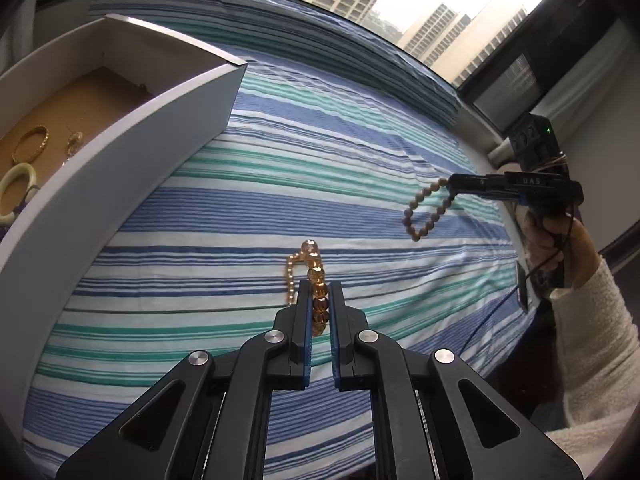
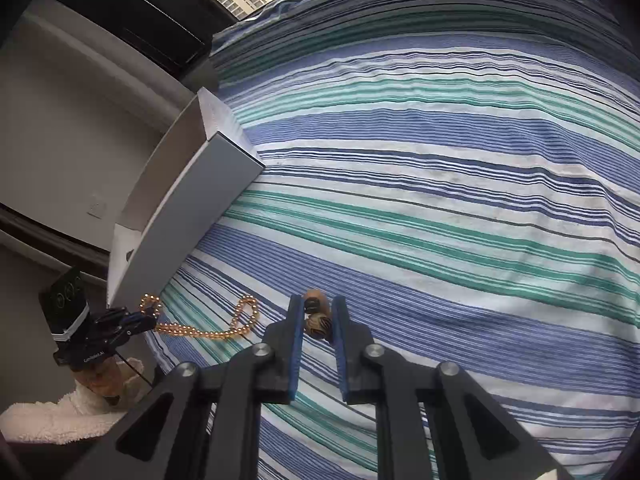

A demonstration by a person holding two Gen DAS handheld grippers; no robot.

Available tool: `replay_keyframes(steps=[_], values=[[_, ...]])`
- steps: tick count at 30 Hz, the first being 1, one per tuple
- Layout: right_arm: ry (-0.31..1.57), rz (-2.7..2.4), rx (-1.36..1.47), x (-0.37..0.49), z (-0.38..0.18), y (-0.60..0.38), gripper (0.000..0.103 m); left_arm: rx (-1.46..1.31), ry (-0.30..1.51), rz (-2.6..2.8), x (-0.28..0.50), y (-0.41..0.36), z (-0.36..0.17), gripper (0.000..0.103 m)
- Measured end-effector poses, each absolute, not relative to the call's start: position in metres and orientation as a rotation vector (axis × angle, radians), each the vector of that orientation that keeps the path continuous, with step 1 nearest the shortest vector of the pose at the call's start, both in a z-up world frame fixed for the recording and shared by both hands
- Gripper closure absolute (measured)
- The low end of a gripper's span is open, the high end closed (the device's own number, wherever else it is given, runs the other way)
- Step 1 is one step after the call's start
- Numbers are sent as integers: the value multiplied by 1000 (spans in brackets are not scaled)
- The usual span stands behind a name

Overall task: Organize jewelry
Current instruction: 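Carry the amber necklace and wooden bracelet into the white tray and open both tools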

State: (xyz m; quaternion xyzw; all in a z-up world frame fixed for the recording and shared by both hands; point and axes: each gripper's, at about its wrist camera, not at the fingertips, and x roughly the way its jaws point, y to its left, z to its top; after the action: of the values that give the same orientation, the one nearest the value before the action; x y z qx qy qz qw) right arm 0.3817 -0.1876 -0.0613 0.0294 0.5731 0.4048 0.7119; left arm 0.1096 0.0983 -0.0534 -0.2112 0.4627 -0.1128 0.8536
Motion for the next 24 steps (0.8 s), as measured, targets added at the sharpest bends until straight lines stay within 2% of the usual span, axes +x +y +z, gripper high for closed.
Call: replay_keyframes(steps=[3, 11, 19, 24], values=[[1225, 969, 189, 361, -46, -182, 89, -445, 954, -236, 103, 100, -37, 98], [1085, 1120, 260, 319, 6, -138, 89, -429, 891, -216, 94, 121, 30, 98], [984, 1256, 338, 305, 53, -59, 89, -403, 779, -71, 90, 188, 123, 98], [965, 1291, 338, 314, 66, 4, 89, -383, 722, 64, 104, 240, 144, 98]])
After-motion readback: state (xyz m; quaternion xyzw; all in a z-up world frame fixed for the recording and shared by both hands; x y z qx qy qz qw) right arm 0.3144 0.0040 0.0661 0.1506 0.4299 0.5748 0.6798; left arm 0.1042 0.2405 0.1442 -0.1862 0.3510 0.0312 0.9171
